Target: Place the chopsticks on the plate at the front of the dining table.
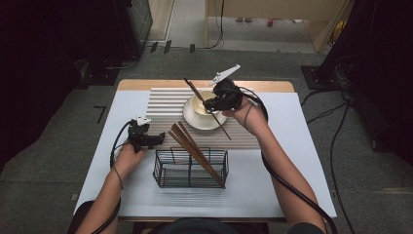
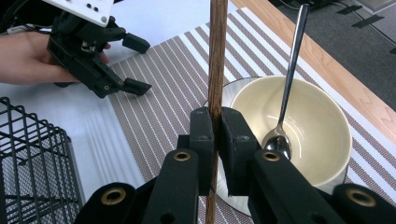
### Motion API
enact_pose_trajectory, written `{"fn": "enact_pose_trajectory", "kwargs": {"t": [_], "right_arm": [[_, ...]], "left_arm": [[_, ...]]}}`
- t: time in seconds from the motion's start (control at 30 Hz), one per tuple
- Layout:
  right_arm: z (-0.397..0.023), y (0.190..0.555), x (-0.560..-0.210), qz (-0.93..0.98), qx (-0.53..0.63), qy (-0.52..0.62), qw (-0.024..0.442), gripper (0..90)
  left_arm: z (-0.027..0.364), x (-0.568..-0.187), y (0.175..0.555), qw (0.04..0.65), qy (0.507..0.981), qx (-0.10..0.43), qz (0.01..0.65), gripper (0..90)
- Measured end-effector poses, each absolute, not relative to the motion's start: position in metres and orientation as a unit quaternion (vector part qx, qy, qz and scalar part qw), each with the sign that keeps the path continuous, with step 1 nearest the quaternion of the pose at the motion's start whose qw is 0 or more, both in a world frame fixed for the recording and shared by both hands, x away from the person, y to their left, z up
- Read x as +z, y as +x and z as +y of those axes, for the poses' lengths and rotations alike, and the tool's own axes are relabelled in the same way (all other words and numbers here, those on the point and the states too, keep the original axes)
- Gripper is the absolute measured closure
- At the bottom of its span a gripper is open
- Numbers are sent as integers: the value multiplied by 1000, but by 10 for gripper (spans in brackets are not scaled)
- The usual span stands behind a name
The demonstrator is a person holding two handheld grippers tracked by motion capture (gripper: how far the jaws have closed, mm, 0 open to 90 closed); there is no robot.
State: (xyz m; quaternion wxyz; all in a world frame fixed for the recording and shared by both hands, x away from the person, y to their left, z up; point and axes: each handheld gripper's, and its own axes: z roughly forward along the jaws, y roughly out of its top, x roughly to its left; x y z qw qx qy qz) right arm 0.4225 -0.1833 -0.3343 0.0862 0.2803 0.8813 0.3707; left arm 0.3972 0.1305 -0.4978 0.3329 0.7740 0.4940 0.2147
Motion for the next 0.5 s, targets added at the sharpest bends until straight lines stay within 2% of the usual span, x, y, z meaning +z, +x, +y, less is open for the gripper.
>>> {"fn": "enact_pose_trajectory", "kwargs": {"t": [0.5], "right_arm": [[-160, 439, -339, 905, 321, 265, 83, 850]], "left_arm": [[130, -498, 397, 333, 774, 215, 494, 122]]}}
